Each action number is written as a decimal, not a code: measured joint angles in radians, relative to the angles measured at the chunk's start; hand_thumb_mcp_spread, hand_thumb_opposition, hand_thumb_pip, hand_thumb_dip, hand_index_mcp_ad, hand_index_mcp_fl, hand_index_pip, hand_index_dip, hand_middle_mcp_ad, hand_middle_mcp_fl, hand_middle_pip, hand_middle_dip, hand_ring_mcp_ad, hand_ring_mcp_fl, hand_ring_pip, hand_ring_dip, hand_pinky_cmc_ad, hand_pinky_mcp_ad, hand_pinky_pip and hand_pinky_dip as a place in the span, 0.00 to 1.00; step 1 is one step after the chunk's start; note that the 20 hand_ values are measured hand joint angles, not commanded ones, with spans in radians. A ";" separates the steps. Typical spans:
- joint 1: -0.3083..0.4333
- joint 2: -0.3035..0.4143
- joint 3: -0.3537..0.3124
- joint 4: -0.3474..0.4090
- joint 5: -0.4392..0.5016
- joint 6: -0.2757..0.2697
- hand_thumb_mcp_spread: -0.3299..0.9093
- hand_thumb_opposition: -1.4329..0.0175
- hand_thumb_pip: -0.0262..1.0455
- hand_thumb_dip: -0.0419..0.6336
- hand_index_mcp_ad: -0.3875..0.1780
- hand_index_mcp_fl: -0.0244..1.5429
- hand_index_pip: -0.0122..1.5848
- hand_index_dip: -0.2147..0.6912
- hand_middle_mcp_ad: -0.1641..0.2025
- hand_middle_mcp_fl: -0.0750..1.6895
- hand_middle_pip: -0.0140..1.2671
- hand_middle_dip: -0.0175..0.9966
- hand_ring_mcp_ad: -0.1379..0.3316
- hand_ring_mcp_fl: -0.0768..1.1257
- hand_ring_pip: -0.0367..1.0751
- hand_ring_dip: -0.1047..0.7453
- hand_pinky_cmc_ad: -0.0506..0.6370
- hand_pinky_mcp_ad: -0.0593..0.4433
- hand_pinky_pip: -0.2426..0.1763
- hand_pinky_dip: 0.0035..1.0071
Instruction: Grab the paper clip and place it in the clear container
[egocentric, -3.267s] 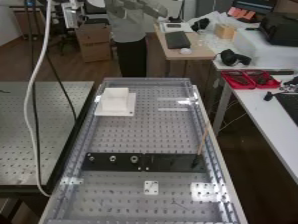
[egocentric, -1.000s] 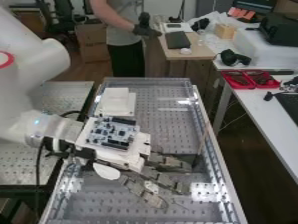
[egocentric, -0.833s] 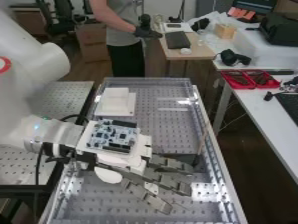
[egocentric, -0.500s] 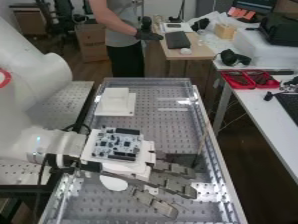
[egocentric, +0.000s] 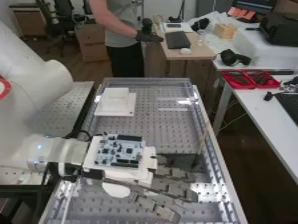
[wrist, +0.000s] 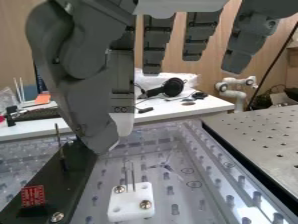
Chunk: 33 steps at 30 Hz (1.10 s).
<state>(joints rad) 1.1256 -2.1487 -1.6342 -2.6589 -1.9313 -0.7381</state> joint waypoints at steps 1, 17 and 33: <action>-0.001 -0.002 0.002 0.000 -0.002 0.001 0.66 0.37 0.59 0.39 0.41 0.28 0.93 0.36 0.37 0.10 0.11 0.22 0.54 0.06 0.11 0.23 0.56 0.70 0.52 0.18; -0.011 -0.020 0.021 -0.010 -0.031 0.003 0.66 0.37 0.59 0.39 0.39 0.29 0.90 0.34 0.36 0.11 0.11 0.23 0.54 0.06 0.11 0.24 0.56 0.70 0.55 0.18; -0.015 -0.020 0.014 0.000 -0.027 -0.010 0.64 0.40 0.61 0.42 0.39 0.27 0.81 0.26 0.36 0.11 0.11 0.23 0.54 0.06 0.11 0.24 0.56 0.70 0.55 0.18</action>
<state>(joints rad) 1.1108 -2.1687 -1.6199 -2.6591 -1.9587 -0.7483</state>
